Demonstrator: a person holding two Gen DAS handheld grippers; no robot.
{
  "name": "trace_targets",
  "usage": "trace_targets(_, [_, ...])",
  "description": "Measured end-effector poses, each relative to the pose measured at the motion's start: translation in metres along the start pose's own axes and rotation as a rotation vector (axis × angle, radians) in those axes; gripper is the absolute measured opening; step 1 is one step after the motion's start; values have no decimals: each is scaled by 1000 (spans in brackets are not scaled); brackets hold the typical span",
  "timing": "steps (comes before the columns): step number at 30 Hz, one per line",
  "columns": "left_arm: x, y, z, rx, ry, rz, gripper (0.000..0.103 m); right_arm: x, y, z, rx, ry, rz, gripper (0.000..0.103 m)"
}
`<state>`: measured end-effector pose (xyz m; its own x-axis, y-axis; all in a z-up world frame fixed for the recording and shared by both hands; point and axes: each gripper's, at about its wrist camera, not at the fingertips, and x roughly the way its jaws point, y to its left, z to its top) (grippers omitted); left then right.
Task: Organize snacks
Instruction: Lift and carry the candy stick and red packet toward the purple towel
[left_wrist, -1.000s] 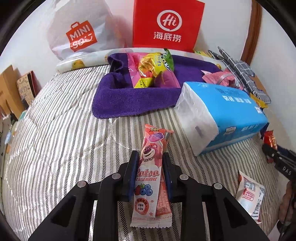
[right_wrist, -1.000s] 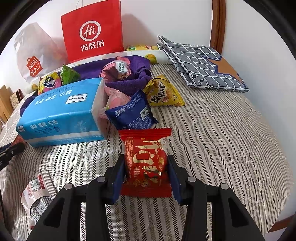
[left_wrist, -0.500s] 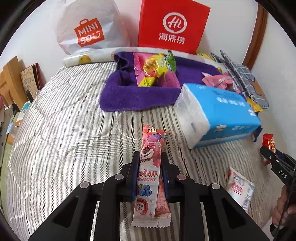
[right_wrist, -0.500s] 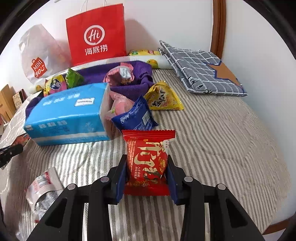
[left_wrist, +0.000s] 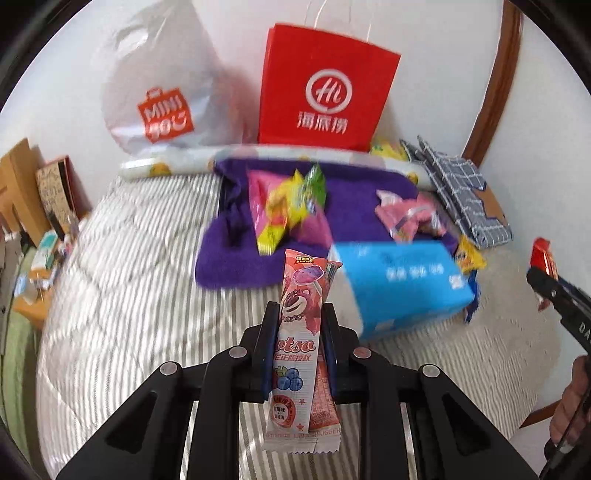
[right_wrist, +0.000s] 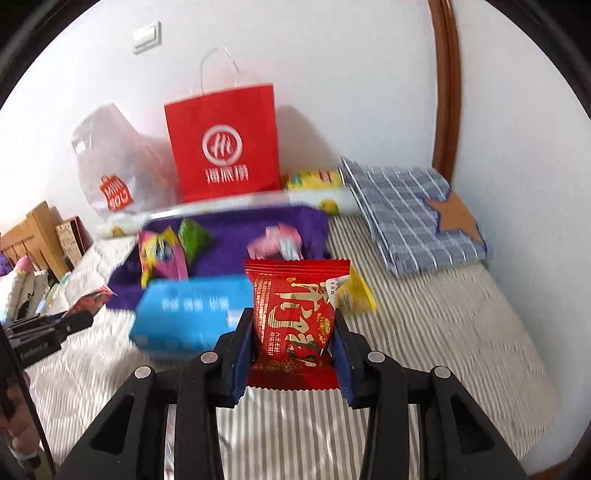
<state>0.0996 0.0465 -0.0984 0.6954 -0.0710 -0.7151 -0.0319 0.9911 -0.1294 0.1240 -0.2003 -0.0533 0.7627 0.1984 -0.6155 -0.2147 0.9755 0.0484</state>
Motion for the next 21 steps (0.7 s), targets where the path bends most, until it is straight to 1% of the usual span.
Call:
trace_targets(4, [-2,-4,33,16,-39,11,22,20,16,34,-32,-28,20,37])
trace_targets(9, [6,-5,74,23,-75,11,22,62,34,75,-52,-21,67,37])
trace_targets(11, [14,-6,90,26,-85,13,22,83,39,88,-44,5,81,37])
trace_targets(15, [35,-8,119,27,-69,0,22,121,51,116,-50,44,136,37])
trace_targets(18, [48,-12,140,41,-78,-3,22,139,58,134,-75,39,141,37])
trace_targets(21, [64,-13,159,64,-85,14,22,155,60,147,-98,35,136,37])
